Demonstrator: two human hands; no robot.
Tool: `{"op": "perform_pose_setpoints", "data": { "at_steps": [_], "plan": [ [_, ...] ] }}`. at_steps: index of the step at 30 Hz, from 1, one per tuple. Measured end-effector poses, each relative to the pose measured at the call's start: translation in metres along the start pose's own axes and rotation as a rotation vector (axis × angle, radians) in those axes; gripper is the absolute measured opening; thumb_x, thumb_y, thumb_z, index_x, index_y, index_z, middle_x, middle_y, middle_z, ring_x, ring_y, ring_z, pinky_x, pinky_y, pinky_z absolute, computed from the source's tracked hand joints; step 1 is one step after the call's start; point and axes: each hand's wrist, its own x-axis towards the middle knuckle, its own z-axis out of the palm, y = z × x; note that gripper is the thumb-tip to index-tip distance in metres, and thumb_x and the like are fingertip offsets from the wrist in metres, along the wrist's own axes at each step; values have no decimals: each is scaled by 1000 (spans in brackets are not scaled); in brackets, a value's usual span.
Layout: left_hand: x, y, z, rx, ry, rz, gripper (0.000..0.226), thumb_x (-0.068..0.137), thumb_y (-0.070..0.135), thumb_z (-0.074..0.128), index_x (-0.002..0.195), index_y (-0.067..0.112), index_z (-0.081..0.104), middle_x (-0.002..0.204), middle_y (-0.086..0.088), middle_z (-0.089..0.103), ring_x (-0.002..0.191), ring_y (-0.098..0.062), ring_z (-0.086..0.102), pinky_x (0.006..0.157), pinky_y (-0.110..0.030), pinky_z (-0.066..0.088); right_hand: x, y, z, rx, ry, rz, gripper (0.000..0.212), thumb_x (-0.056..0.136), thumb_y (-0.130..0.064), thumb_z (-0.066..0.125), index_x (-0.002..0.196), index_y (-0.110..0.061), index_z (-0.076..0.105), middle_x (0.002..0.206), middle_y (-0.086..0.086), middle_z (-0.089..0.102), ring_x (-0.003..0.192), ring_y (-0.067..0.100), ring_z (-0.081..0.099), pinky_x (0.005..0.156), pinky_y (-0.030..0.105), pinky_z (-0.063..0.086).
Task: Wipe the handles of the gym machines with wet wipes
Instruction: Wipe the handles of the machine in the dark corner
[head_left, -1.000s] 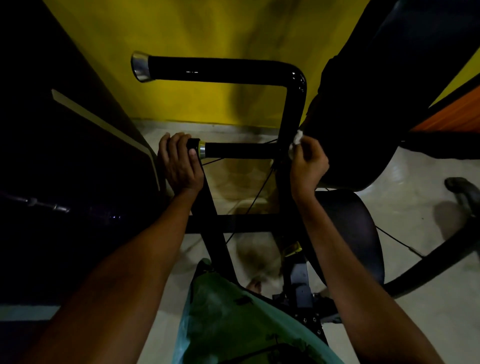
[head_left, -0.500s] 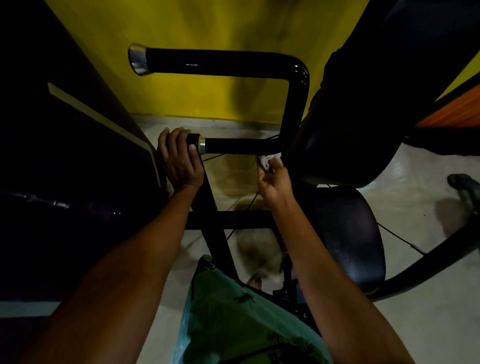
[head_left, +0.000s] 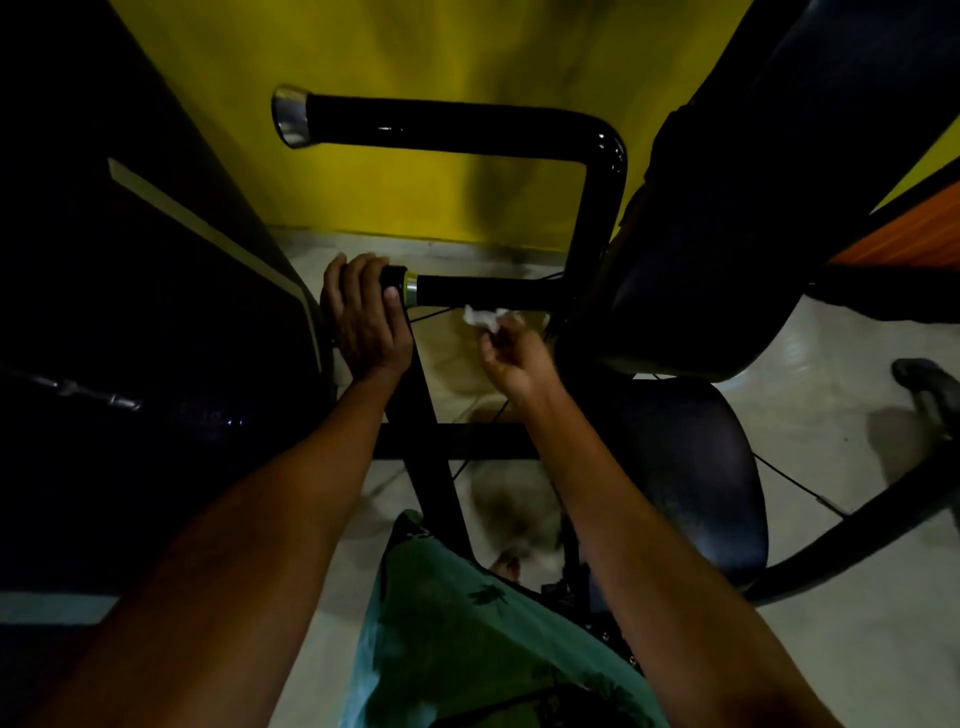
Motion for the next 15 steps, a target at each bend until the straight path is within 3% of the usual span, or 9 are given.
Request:
{"op": "perform_pose_setpoints", "data": {
  "at_steps": [4,6,9,11,15],
  "plan": [
    [0,0,1,-1,-5,0,52,99,34,19,110,3,59,116,-14,59,117,-39,47,103,-42,33,-11,-45,-17,-35,85,-186,26,97,-2,36,75,-10,46,47,5,60,38,12,59,52,25,52],
    [0,0,1,4,-5,0,53,99,34,19,110,2,60,116,-14,60,117,-39,46,104,-42,32,-15,-65,-17,-104,36,-293,22,95,-3,39,79,-10,52,53,0,62,48,9,60,55,25,52],
    [-1,-1,2,11,-4,1,48,97,29,23,110,1,60,116,-15,60,117,-39,47,104,-42,32,-21,-87,1,-411,24,-582,19,91,0,47,90,-12,61,70,-1,61,62,10,55,56,19,44],
    [0,-1,2,10,6,4,44,96,26,27,110,1,60,115,-15,60,117,-38,46,104,-41,33,-25,-93,11,-581,46,-761,20,89,2,52,96,-11,66,80,2,66,71,13,60,64,23,49],
    [-1,1,2,11,15,-2,44,95,26,27,109,1,60,115,-15,60,119,-35,44,102,-42,34,-25,-92,5,-663,48,-769,24,88,-1,57,111,2,64,82,4,68,75,15,62,70,26,50]
  ]
}}
